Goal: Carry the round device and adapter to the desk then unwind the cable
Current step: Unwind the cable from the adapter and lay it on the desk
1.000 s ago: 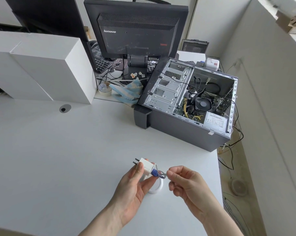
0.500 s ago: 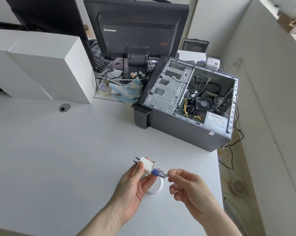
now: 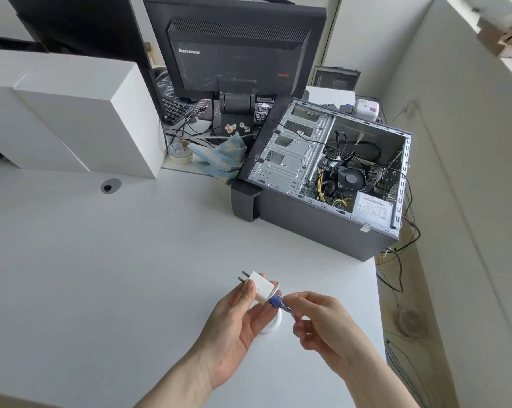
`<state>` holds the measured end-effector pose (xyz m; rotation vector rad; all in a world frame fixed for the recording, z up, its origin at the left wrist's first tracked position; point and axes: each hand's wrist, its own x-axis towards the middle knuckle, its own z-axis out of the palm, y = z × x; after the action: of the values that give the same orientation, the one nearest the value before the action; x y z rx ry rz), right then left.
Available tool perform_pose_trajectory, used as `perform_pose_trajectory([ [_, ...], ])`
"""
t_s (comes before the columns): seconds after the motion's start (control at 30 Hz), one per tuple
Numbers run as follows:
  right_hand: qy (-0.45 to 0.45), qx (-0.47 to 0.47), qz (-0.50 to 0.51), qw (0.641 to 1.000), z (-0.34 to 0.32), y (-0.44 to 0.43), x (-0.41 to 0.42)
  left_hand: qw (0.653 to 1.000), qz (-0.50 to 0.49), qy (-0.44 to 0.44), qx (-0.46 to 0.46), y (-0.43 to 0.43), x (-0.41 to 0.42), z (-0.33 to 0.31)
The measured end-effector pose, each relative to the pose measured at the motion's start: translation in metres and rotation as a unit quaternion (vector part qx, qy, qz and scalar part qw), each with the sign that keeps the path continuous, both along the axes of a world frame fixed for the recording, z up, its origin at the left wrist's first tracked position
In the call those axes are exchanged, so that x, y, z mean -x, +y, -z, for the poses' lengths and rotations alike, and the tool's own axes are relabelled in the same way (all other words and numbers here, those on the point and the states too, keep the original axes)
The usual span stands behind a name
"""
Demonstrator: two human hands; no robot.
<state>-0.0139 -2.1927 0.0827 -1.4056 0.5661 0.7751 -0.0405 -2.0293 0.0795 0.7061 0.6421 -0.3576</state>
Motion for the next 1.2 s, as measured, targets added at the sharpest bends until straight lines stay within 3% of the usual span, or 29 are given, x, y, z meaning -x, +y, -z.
perform_pose_trajectory([
  [0.2,0.022,-0.007,-0.009,1.000,0.002,0.001,0.000,1.000,0.014,-0.012,0.008,0.002,0.004,-0.002],
  [0.63,0.133,-0.143,0.054,0.979,0.002,0.003,0.001,0.999,0.036,-0.030,0.012,0.004,0.008,-0.004],
  [0.97,0.040,-0.148,0.136,0.979,0.004,-0.005,-0.005,1.000,0.001,-0.022,-0.003,0.009,0.006,0.002],
  [1.2,0.004,-0.187,0.117,0.975,-0.012,-0.007,-0.005,0.998,-0.063,-0.010,-0.001,0.015,-0.004,0.006],
])
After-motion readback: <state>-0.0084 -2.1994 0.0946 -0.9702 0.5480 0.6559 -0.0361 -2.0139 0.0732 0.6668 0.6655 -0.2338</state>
